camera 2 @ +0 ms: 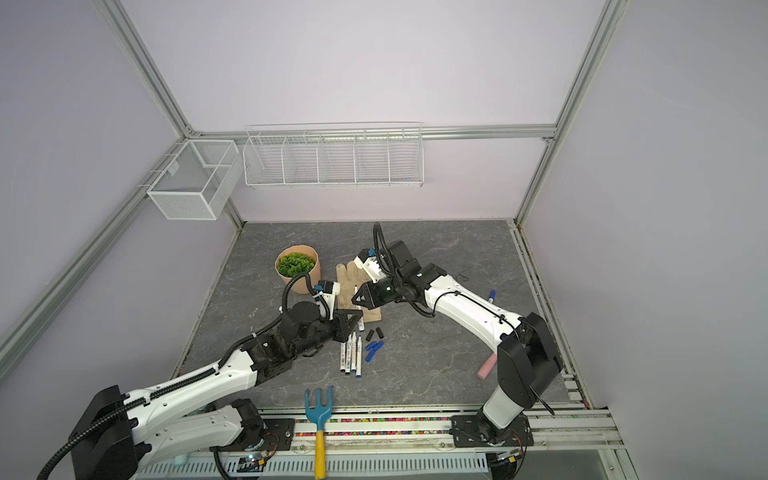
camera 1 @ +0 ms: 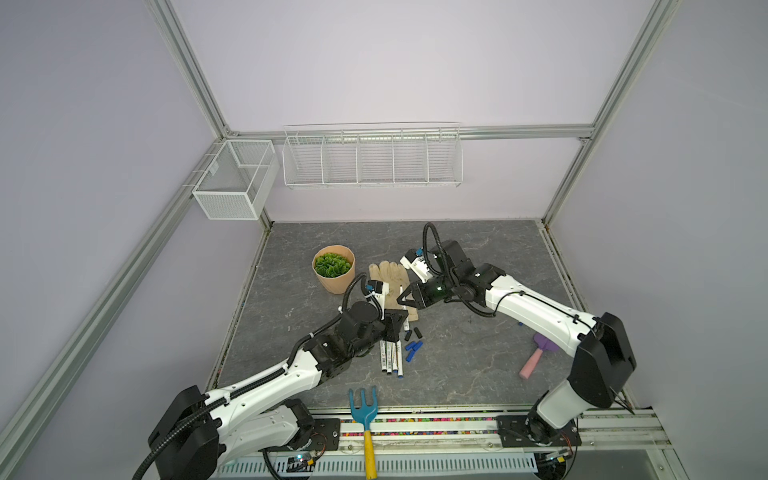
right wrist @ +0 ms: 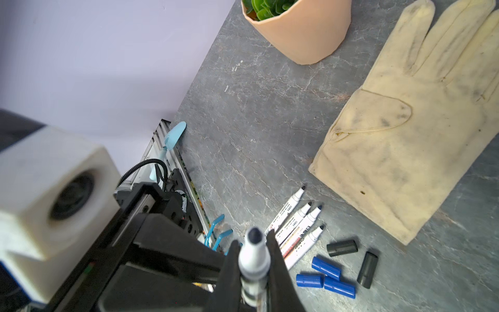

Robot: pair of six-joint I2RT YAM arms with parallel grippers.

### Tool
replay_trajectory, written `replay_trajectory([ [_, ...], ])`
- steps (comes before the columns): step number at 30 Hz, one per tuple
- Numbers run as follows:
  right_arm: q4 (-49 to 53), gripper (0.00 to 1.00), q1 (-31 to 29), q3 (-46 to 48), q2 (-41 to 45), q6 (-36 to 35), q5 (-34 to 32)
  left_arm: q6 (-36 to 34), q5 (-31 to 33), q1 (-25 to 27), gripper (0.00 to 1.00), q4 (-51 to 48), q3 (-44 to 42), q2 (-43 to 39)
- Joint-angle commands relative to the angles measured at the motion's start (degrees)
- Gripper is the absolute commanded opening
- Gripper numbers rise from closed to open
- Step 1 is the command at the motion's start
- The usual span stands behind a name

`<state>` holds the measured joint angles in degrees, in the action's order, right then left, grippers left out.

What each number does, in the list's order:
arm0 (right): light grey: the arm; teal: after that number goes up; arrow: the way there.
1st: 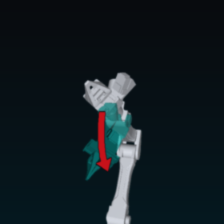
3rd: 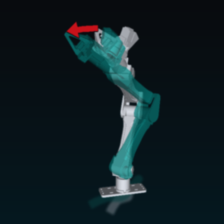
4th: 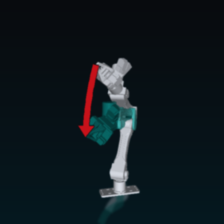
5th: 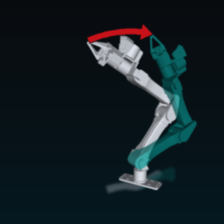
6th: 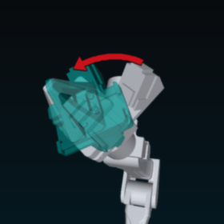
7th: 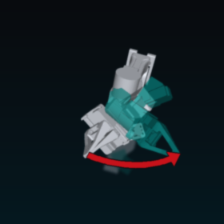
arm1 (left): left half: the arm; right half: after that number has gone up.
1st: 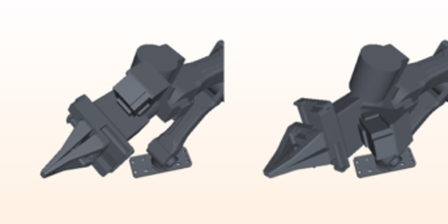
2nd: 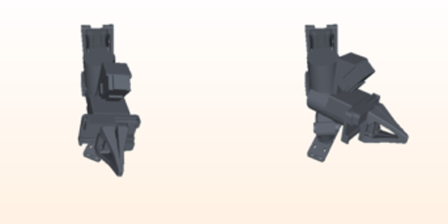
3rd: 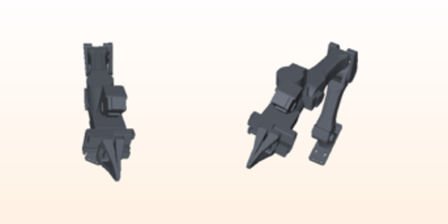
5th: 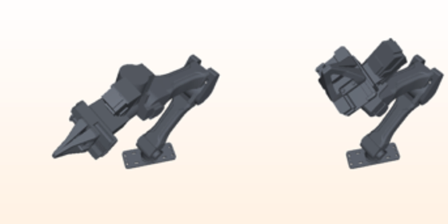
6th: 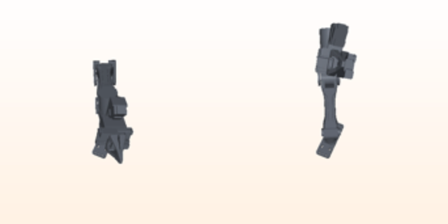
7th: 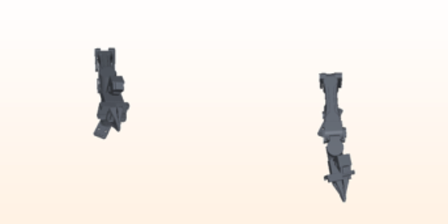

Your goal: Insert the pens into the pen caps

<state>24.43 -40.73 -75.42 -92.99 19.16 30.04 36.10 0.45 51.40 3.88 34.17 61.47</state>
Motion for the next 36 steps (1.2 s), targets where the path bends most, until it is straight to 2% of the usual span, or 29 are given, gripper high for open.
replay_trajectory([
  [1, -2.34, 0.07, 0.38, 1.28, 1.88, -0.05, 0.87, -0.41, 0.17, 0.24, 0.14, 1.75, -0.13, 0.04],
  [3, -3.47, 0.07, 0.66, 2.00, 3.00, 0.61, 1.32, 0.06, 0.17, 0.23, 0.30, 2.09, -0.73, 0.69],
  [4, -3.75, 0.07, 0.76, 2.11, 3.24, 0.93, 1.65, 0.36, 0.17, 0.26, 0.34, 2.25, -0.98, 0.93],
  [8, -4.12, 0.07, 1.11, 2.12, 3.93, 1.62, 2.81, 0.40, -0.47, 0.22, 0.39, 2.89, -0.91, 2.46],
  [20, -3.33, 0.07, 1.65, 2.68, 3.42, 1.48, 1.87, -1.08, -1.46, 0.27, 0.27, 5.24, 3.06, 4.55],
  [25, -3.03, 0.06, 2.05, 3.45, 2.97, 1.30, 1.09, -0.95, -1.28, 0.25, 0.15, 6.10, 3.20, 3.37],
  [28, -2.66, 0.07, 2.11, 3.70, 2.83, 0.95, 0.84, -0.82, -1.28, 0.24, 0.01, 5.98, 3.02, 3.25],
  [30, -1.65, 0.08, 2.13, 3.70, 2.81, 0.09, 0.42, -0.56, -0.92, 0.20, 0.00, 5.81, 2.53, 3.45],
  [31, -0.82, 0.11, 2.13, 3.70, 2.69, -0.38, -0.01, -0.04, -0.01, 0.20, 0.00, 5.27, 2.35, 3.48],
  [34, 3.02, 0.38, 2.12, 4.17, 2.82, -3.18, -3.38, 3.06, 6.15, 0.24, 0.00, 1.03, 1.76, 3.09],
  [36, 5.72, 0.51, 2.08, 5.19, 3.43, -5.30, -6.34, 6.96, 12.29, 0.22, 0.00, -2.34, 0.43, 1.90],
])
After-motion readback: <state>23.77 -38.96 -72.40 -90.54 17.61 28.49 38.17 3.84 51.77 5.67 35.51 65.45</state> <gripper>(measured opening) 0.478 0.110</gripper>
